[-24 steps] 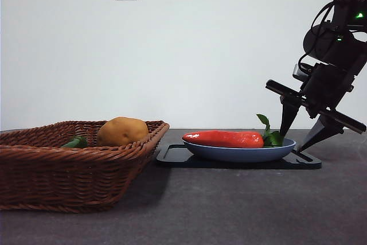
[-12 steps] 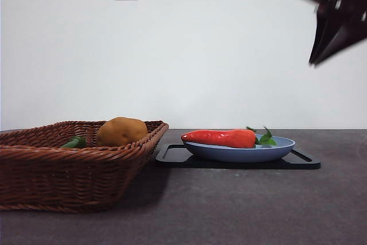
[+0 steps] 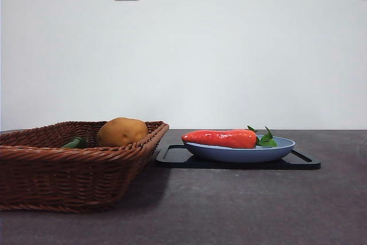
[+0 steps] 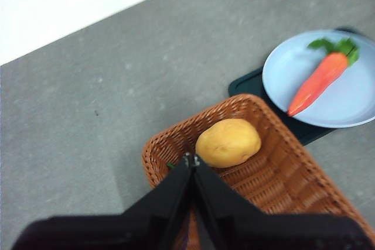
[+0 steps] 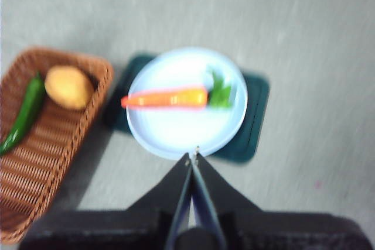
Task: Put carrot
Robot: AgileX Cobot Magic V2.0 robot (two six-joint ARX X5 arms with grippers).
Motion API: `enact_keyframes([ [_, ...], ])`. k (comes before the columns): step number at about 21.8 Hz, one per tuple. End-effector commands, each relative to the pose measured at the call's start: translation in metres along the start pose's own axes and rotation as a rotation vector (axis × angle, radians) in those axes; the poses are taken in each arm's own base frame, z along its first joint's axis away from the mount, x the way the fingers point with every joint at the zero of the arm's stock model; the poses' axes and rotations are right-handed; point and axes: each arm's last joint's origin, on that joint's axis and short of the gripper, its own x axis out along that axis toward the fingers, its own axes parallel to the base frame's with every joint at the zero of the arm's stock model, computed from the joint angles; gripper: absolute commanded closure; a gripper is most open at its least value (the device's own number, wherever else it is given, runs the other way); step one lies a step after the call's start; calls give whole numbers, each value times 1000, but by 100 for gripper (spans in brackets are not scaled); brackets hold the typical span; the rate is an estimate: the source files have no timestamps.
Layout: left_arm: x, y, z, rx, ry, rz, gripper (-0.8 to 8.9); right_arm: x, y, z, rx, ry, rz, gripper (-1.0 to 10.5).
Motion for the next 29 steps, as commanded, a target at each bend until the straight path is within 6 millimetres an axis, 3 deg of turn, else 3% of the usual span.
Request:
enact_keyframes([
  [1,-13,3,-8,-5,-62,1,807,-7,8,-9,-25,-101,13,943],
  [5,-31,1,-45,-83,-188,17,807,-10,10,-42,-25,-288,-7,943],
  [10,-39,-5,-97,-187,-323,19,807,11,7,-95,3,-486,8,943],
  [12,-42,-6,-107,-190,-344,20,807,19,6,-111,19,-512,19,943],
  [29,-39,-6,-109,-192,-311,16,805,25,5,-114,18,-470,7,943],
])
